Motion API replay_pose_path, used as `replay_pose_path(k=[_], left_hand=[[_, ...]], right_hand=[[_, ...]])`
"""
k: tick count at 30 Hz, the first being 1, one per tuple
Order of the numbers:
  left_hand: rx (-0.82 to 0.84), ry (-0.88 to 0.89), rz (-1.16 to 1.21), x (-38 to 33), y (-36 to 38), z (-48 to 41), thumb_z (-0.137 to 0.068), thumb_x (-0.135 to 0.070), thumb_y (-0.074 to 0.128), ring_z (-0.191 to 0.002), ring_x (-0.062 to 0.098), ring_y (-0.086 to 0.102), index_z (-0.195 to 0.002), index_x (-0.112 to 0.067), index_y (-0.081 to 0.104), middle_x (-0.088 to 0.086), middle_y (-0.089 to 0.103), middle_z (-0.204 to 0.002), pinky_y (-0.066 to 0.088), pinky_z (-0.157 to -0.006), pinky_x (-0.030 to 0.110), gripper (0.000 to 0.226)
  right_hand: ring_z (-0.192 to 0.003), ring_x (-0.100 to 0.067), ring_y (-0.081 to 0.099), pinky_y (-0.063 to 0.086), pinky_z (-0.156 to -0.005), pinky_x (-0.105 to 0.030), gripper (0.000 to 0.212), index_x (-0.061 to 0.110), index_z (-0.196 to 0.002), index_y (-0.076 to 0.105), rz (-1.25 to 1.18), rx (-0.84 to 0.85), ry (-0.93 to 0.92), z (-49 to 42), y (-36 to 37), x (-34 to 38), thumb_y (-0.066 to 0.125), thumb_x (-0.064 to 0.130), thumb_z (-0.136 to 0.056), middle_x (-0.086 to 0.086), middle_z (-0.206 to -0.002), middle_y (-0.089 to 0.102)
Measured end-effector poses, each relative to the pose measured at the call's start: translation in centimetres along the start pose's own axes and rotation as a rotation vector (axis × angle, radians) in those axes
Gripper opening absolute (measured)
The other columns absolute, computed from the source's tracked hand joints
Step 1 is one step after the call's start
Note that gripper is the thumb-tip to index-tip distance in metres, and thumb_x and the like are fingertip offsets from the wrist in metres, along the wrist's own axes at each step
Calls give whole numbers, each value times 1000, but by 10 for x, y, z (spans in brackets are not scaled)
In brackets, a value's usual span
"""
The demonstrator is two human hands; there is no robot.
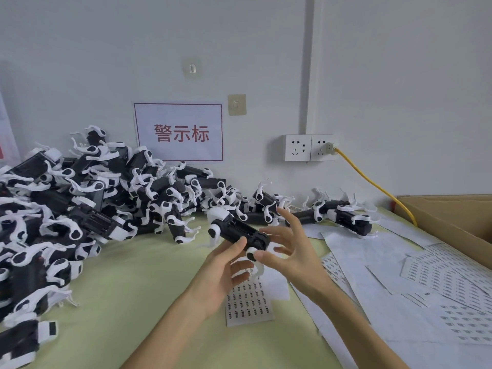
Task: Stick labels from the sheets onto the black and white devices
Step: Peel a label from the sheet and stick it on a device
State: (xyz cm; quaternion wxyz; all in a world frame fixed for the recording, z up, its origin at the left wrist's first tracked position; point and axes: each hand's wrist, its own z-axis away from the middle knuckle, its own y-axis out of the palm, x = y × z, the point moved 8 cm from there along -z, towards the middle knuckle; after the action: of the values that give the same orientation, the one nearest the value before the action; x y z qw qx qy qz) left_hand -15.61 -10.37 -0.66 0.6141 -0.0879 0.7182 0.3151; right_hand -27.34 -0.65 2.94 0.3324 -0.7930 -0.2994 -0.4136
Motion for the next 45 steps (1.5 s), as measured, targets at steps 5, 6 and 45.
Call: replay_pose_path(k=[5, 6, 45], left_hand=[[-36, -10, 13, 3, -5, -2, -87, -45, 72, -83, 11, 69, -85, -30, 78, -4, 74, -97, 47, -79, 29, 17], [-31, -2, -15, 3, -5, -2, -87, -47, 71, -85, 12, 69, -85, -31, 78, -4, 74, -97, 46, -80, 30, 18], [-82, -109, -104, 19, 0, -4, -85, -69, 58, -70, 16, 63, -109, -18, 71, 7, 71, -90, 43, -57, 24, 58]], right_hand=[[-120, 5, 57, 46, -103, -24, 97, 44, -152, 25, 29, -1, -45, 3, 5, 5, 88, 33, -78, 17, -130, 61], [-120, 4, 57, 46, -103, -24, 98, 44, -151, 25, 31, -3, -48, 3, 6, 5, 89, 32, -78, 16, -130, 61], [-105, -7, 69, 50, -87, -30, 46, 26, -117, 70, -378, -160, 220, -5, -27, -14, 79, 50, -79, 7, -113, 75]])
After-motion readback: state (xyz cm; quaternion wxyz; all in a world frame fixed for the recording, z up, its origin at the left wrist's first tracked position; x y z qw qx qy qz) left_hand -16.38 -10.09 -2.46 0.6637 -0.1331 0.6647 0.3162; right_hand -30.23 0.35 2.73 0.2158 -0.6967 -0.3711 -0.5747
